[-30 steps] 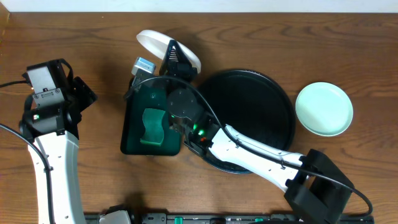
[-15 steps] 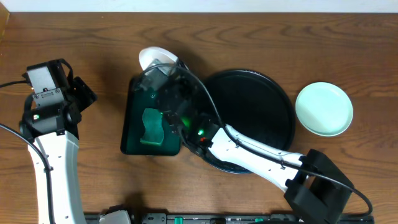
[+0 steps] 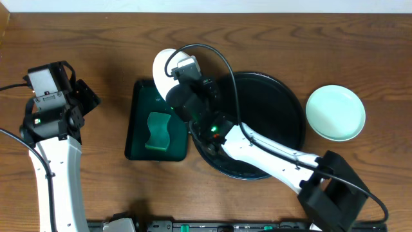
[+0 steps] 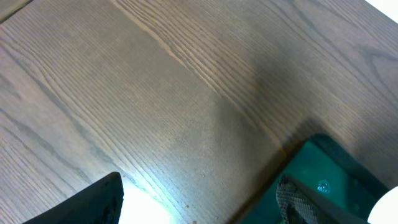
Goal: Clean dirty plates on tray and stack at the side
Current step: 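Carry the plate right and lower it onto the pale green plate stack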
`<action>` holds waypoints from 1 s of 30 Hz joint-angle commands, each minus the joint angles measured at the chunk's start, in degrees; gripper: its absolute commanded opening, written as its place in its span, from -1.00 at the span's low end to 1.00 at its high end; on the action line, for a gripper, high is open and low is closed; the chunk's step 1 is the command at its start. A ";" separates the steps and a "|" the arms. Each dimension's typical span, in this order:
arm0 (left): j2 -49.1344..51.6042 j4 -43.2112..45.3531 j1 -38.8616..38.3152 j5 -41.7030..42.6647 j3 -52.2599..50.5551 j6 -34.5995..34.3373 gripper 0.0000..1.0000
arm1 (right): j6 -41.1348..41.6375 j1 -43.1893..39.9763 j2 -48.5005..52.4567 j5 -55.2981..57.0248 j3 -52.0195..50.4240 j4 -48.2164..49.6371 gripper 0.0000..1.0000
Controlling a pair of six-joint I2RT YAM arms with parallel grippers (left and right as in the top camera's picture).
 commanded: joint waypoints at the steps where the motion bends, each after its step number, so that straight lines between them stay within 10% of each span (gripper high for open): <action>1: -0.57 0.07 0.22 -0.70 0.81 0.33 0.58 | 8.09 -2.08 -5.29 -6.12 0.81 -2.73 -0.98; 30: -0.57 0.07 0.22 -0.70 0.81 0.33 0.58 | 17.99 -48.96 -19.21 -46.77 0.81 -41.05 -0.98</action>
